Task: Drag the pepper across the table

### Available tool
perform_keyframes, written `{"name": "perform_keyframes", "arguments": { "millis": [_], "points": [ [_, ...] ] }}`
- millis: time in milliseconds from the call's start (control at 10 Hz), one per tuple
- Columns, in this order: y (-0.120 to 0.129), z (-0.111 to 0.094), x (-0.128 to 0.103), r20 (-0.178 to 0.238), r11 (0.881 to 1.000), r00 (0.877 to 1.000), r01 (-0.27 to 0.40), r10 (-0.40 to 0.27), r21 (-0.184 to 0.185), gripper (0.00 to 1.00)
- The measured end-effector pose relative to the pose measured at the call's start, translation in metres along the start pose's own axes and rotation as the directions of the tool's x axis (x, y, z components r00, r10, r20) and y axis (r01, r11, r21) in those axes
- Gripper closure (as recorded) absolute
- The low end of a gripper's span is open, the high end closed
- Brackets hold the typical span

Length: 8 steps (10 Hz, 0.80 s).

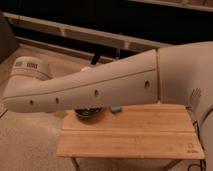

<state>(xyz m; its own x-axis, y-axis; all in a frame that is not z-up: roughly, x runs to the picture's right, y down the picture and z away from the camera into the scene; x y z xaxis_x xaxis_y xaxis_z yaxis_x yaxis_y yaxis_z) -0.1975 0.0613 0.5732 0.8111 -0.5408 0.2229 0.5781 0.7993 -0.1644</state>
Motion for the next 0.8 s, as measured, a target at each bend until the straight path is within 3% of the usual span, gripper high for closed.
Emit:
{"name": "perform_keyframes", "arguments": {
  "millis": [200,400,500,600,700,800],
  "points": [
    [0.001,0.011,0.035,-0.018,1.000,1.000,-0.005,0.006,0.006,0.35],
    [0.013,0.023,0.091,-0.037,0.997,0.996,-0.079,0.079,-0.003,0.35],
    [0.016,0.027,0.105,-0.034,0.995,0.994,-0.104,0.103,-0.002,0.35],
    [0.019,0.031,0.121,-0.017,0.989,0.989,-0.149,0.149,0.007,0.35],
    [0.025,0.037,0.142,0.002,0.975,0.975,-0.222,0.222,0.013,0.35],
    [0.026,0.039,0.148,0.014,0.968,0.968,-0.250,0.250,0.017,0.35]
  ]
}}
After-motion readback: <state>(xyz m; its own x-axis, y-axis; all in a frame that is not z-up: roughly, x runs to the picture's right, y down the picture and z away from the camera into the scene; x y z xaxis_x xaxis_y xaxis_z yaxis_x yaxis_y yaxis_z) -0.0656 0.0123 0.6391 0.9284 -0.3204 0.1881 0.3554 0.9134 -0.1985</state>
